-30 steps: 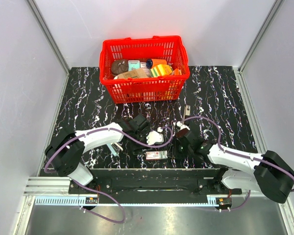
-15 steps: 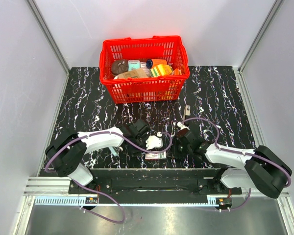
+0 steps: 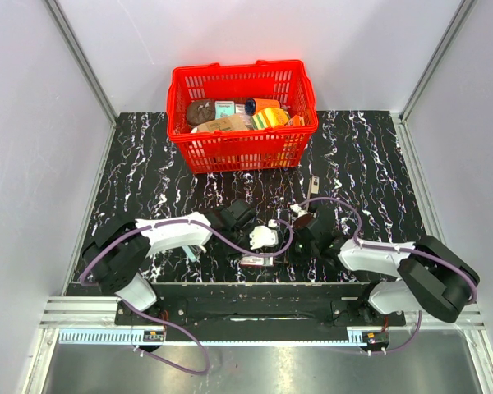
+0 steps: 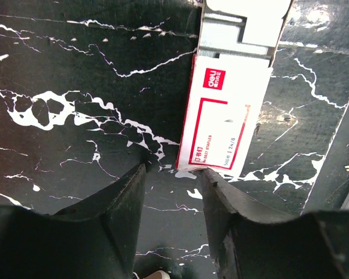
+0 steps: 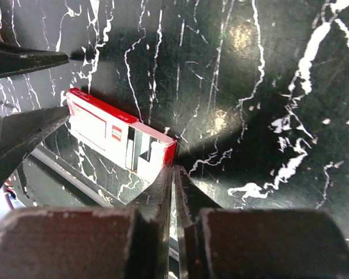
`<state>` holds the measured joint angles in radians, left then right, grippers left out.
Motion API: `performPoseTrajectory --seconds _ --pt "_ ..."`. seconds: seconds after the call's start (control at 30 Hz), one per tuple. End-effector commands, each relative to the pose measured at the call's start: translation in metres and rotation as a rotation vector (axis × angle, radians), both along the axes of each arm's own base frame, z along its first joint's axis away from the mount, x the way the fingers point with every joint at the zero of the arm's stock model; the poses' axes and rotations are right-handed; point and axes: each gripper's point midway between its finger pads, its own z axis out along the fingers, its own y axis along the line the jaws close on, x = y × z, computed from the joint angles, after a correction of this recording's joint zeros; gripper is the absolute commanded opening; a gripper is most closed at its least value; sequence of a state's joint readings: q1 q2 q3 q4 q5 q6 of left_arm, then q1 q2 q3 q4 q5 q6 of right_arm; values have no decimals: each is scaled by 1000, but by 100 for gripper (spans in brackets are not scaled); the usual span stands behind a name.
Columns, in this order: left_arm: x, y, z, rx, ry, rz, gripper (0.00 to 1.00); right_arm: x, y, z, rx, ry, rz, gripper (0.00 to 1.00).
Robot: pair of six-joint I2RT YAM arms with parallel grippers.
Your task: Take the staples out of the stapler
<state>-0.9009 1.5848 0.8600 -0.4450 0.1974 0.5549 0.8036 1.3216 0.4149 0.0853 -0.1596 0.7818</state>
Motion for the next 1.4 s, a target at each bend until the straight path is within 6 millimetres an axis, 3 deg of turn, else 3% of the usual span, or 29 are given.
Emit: performPoseTrajectory --seconds 0.0,0.97,1.13,1.27,1.37 --pt "9 -9 0 -11 -35 1 47 6 11 4 31 3 23 9" --pt "7 -16 7 -29 -27 -14 47 12 34 -5 10 53 103 3" --pt "6 -12 3 -12 -31 -18 47 7 25 -6 -25 58 98 3" --pt "5 -4 -3 11 -39 -20 47 11 20 7 -27 18 81 6" --pt "4 -2 0 10 -41 -18 47 8 15 10 -46 24 75 12"
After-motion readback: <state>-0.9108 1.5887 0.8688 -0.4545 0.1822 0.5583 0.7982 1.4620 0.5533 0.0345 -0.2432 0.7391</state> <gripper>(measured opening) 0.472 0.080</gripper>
